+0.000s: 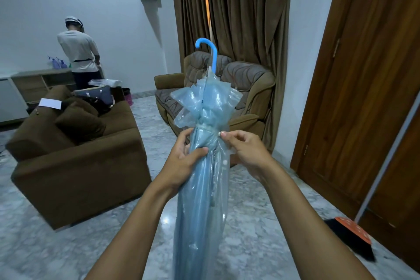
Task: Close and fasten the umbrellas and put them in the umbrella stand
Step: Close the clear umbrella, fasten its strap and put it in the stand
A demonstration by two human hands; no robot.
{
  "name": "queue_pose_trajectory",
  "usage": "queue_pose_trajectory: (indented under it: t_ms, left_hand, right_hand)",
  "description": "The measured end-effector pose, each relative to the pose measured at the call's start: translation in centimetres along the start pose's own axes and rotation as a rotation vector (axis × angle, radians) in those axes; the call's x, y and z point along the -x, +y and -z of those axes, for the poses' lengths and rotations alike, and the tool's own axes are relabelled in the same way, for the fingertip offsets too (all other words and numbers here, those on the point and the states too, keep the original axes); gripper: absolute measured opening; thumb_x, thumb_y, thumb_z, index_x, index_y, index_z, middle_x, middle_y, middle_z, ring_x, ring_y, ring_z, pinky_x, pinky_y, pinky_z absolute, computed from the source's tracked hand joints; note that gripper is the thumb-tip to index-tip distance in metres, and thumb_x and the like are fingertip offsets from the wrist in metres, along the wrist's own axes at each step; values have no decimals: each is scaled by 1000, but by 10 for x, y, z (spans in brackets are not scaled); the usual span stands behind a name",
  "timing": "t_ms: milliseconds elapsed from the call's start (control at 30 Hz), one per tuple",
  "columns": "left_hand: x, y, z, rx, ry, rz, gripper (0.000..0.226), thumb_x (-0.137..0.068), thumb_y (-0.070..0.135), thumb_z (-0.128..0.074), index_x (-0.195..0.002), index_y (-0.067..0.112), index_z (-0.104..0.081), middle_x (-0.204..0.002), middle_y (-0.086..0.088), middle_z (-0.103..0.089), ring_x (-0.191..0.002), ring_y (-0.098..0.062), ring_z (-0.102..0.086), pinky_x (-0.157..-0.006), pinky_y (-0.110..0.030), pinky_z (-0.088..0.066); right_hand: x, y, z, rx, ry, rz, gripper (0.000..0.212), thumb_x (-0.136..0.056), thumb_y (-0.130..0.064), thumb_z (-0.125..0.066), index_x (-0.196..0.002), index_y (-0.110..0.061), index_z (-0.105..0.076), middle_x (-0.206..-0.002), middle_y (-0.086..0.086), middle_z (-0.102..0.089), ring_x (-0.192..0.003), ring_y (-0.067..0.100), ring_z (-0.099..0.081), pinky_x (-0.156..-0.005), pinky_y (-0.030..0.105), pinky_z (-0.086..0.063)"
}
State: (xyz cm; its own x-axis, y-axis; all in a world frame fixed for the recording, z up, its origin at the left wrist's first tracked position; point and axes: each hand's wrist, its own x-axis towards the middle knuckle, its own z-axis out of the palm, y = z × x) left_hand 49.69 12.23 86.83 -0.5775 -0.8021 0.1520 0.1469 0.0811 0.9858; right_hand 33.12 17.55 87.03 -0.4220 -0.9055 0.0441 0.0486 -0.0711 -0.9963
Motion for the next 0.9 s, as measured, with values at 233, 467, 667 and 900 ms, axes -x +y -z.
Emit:
queue_pose_trajectory:
  t_ms: [233, 467, 667, 900]
  left_hand:
    - [-6, -4, 15, -359, -14, 27, 44, -78, 49, -72, -119, 33, -64, -124, -7, -45, -107, -13, -55, -91, -23, -49]
    - [5, 6, -10, -615, 239, -264, 41, -89, 24, -66, -120, 35, -42, -97, 19, -56, -88, -1, -61, -73, -18, -51]
    - [-4, 9, -6, -502, 81, -65, 32, -83, 34, -67, -110, 25, -52, -108, 1, -66, -83, -6, -63, -68, -9, -48]
    - [-1, 7, 1, -391, 39, 53, 48, -73, 44, -78, -106, 32, -46, -110, -5, -65, -94, -20, -68, -76, -30, -53]
  right_hand:
    - [2, 1, -4, -85, 30, 60, 14, -93, -19, -66, -90, -6, -60, -76, 13, -72, -63, 23, -66, -57, 34, -54]
    - [1, -2, -13, -21, 148, 161, 13, -91, -22, -68, -85, -12, -62, -87, 21, -73, -74, 25, -67, -73, 41, -55]
    - [7, -5, -13, 89, 118, 181, 25, -79, -40, -72, -81, -16, -65, -83, 25, -68, -72, 25, -60, -72, 51, -54]
    - [13, -24, -6, 139, -137, 142, 18, -92, -26, -66, -87, -8, -65, -69, 9, -67, -66, 26, -60, -69, 42, -51]
